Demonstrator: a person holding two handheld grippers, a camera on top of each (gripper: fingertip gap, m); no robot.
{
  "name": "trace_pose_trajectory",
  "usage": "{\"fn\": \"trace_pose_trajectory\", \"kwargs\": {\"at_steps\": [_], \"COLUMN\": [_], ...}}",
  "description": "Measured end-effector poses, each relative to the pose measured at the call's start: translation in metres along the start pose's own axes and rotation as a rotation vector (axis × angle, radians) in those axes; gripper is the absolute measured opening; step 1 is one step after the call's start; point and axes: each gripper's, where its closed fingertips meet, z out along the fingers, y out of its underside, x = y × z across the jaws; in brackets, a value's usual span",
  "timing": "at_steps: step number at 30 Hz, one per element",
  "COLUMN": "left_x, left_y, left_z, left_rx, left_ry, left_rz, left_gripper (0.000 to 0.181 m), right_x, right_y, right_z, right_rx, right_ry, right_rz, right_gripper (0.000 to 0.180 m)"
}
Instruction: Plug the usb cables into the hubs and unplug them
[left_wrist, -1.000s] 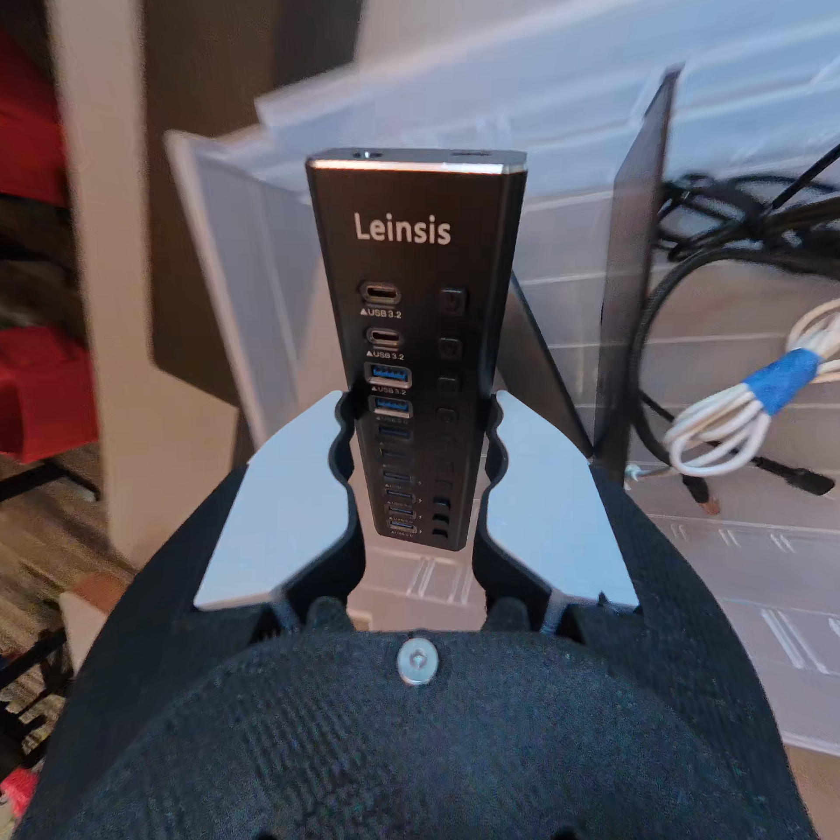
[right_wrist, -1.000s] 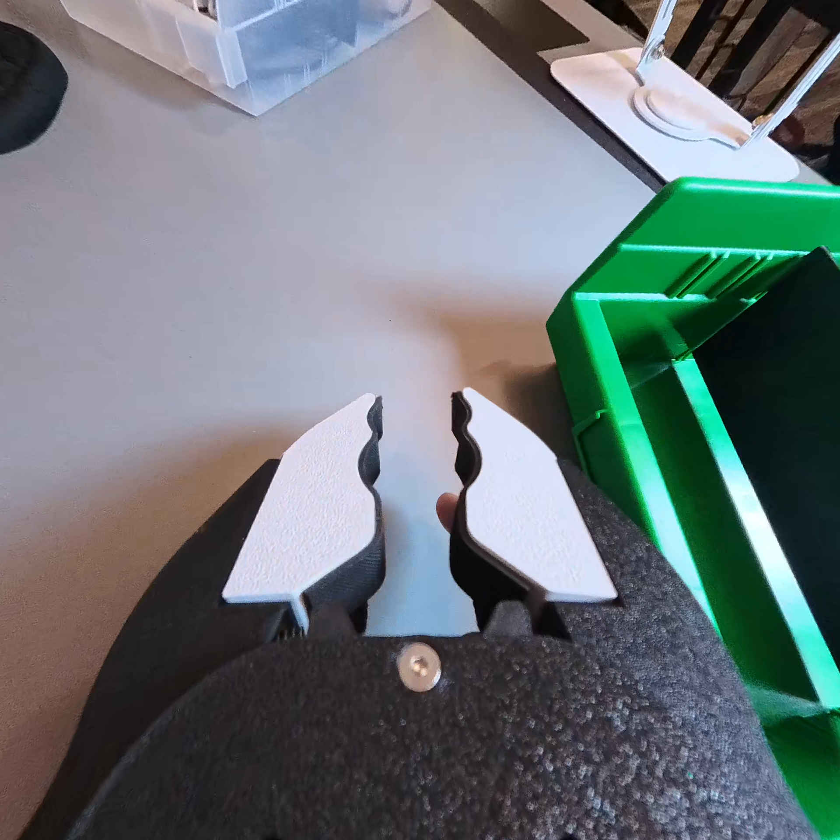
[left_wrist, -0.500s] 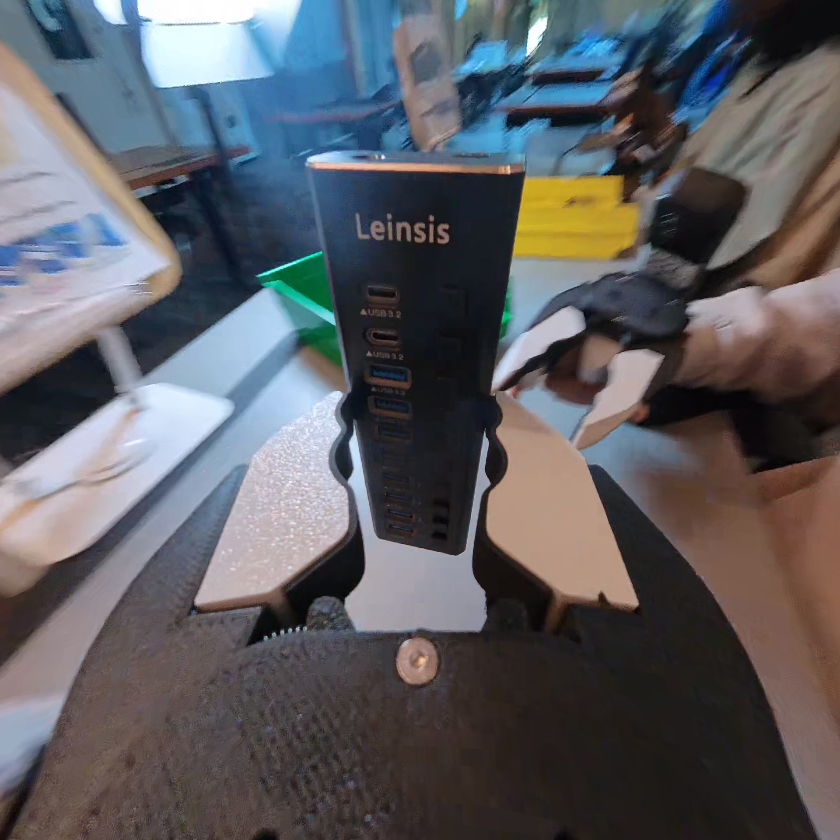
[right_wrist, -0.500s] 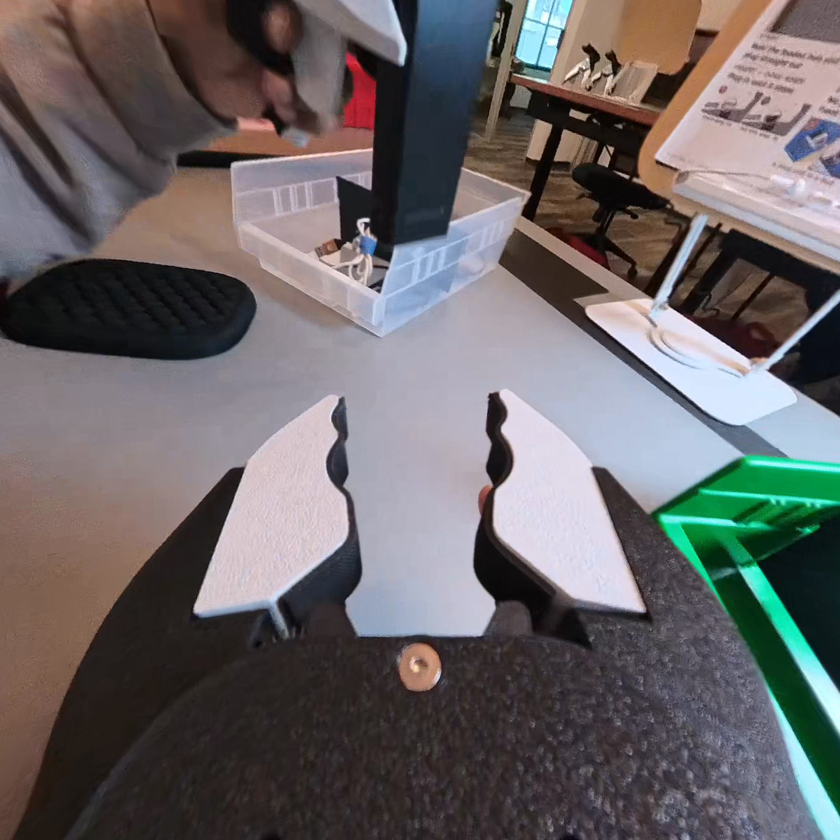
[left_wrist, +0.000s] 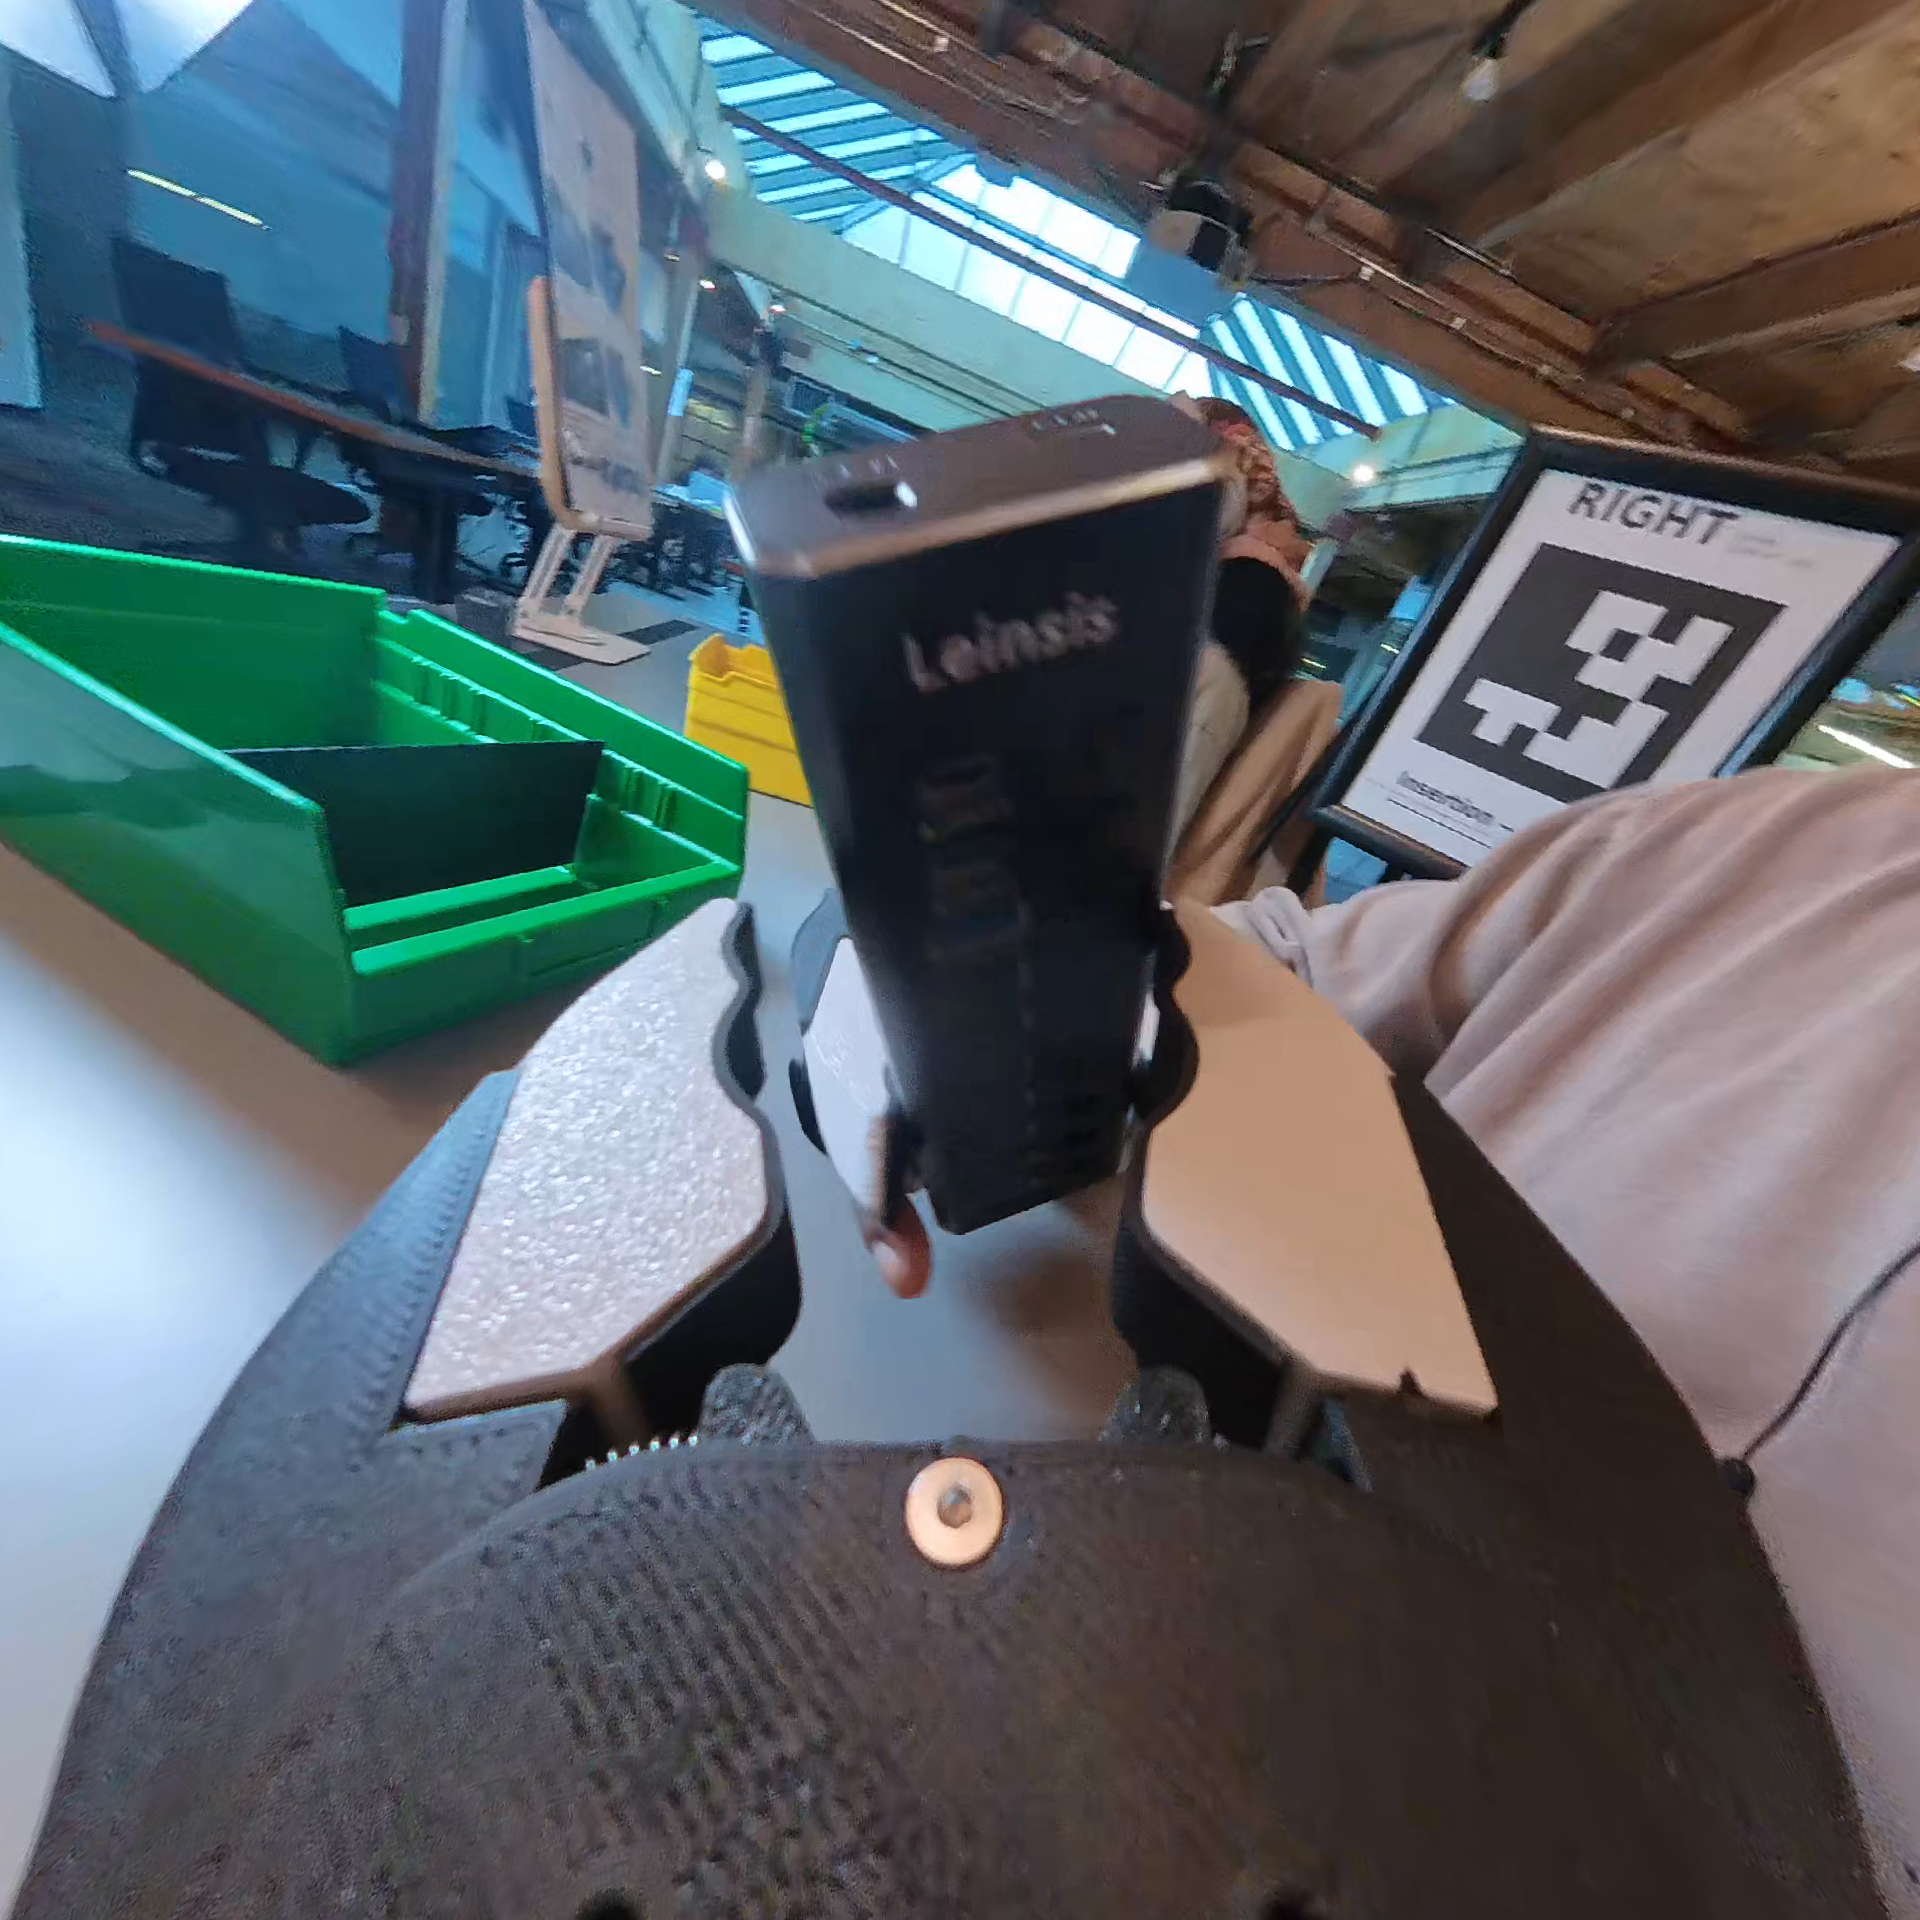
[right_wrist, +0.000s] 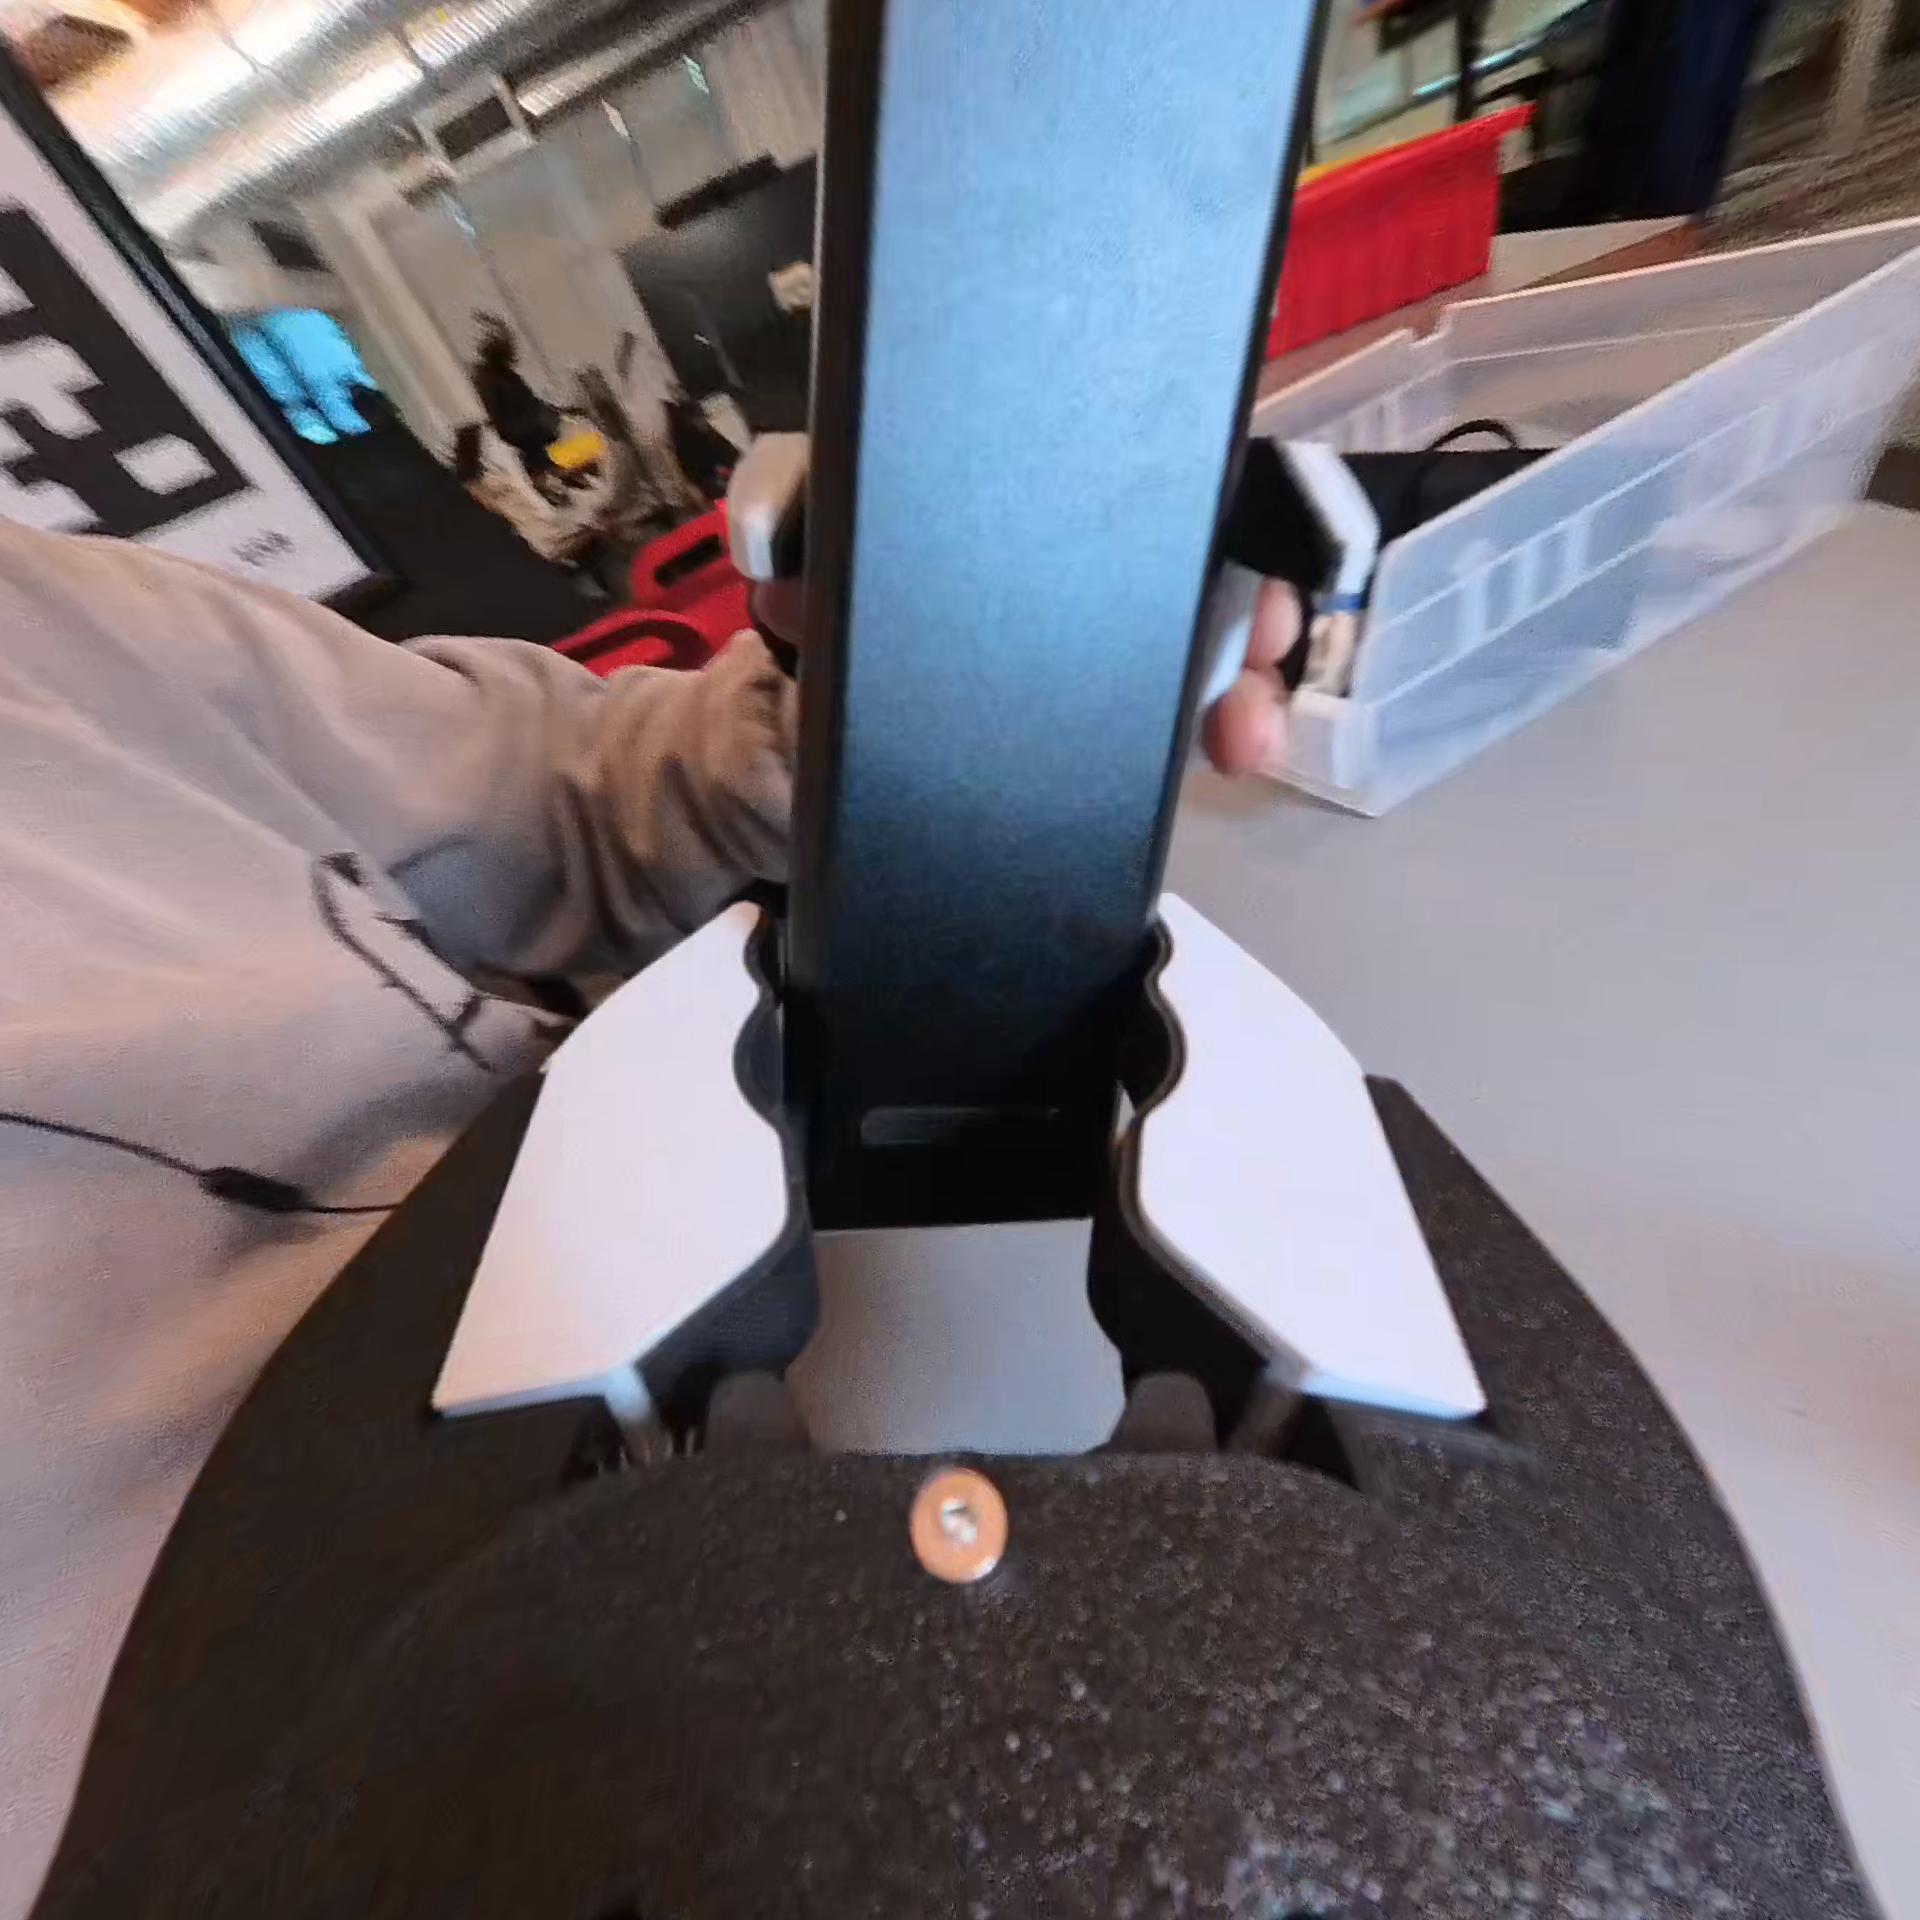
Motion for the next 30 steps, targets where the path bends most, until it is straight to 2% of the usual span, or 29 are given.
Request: {"fn": "trace_pose_trajectory", "kwargs": {"at_steps": [1,2,3,5,8,10,11,12,13,17,20,22,27,30], "left_x": [0.006,0.016,0.031,0.055,0.057,0.047,0.041,0.034,0.024,-0.008,-0.02,-0.02,-0.005,-0.001], "left_y": [0.001,0.003,0.004,0.005,0.001,-0.004,-0.009,-0.013,-0.015,-0.013,-0.006,-0.003,-0.005,-0.005], "left_z": [0.0,0.002,0.003,0.005,0.006,0.004,0.001,-0.002,-0.005,-0.012,-0.01,-0.008,-0.004,-0.004], "left_rx": [-0.004,-0.011,-0.007,0.014,0.031,0.048,0.072,0.093,0.103,0.132,0.159,0.164,0.141,0.134], "left_ry": [0.033,0.084,0.16,0.269,0.245,0.178,0.14,0.101,0.058,-0.061,-0.078,-0.069,-0.003,0.002], "left_rz": [0.011,0.027,0.044,0.085,0.095,0.085,0.081,0.072,0.05,-0.11,-0.226,-0.258,-0.153,-0.104], "left_gripper": [0.081,0.082,0.077,0.048,0.043,0.039,0.029,0.027,0.027,0.027,0.028,0.028,0.032,0.037], "right_x": [-0.012,-0.026,-0.039,-0.062,-0.075,-0.06,-0.045,-0.03,-0.018,0.01,0.022,0.019,0.0,-0.009], "right_y": [0.0,0.002,0.003,-0.002,-0.01,-0.017,-0.022,-0.027,-0.029,-0.015,0.002,0.006,0.001,0.001], "right_z": [0.0,0.0,0.001,-0.001,-0.006,-0.009,-0.012,-0.016,-0.021,-0.021,-0.011,-0.006,-0.012,-0.01], "right_rx": [0.006,-0.004,0.006,0.06,0.098,0.142,0.191,0.241,0.262,0.143,0.018,-0.011,0.047,0.07], "right_ry": [-0.099,-0.203,-0.29,-0.455,-0.594,-0.529,-0.449,-0.358,-0.275,0.012,0.183,0.189,-0.037,-0.107], "right_rz": [0.05,0.087,0.112,0.216,0.334,0.359,0.361,0.343,0.314,0.148,-0.012,-0.02,0.168,0.241], "right_gripper": [0.063,0.063,0.064,0.064,0.064,0.063,0.063,0.052,0.051,0.048,0.042,0.034,0.029,0.029]}}
